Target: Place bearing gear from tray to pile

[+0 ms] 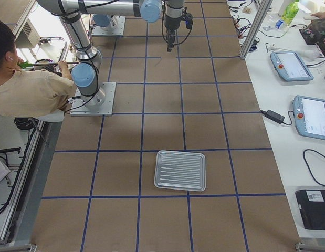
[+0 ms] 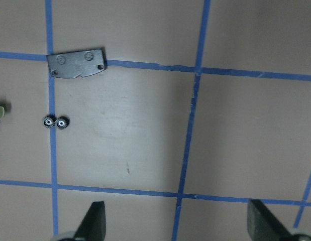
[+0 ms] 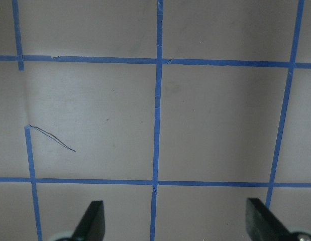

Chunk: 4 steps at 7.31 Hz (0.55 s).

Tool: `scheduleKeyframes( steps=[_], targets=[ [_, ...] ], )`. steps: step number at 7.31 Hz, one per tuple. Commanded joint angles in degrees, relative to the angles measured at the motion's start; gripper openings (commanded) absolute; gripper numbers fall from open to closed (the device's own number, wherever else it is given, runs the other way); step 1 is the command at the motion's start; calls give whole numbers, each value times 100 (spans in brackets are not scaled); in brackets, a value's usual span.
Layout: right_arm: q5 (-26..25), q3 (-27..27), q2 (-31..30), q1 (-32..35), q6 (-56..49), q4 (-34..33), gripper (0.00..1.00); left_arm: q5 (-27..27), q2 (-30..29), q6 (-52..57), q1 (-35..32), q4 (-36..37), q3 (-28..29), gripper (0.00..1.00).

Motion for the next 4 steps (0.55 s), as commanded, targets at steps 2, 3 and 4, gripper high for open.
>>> scheduleKeyframes(
  steps=[2,3,4],
  targets=[
    [-7,0,-1,1,0,2,100,-79,270,-146,-348,92,116,100],
    [2,0,8,-7,0,-24,100,-10,357,-102,-365,111,46,100],
    [11,0,8,-7,0,-24,100,-78,349,324,-296,111,149,100]
  ],
)
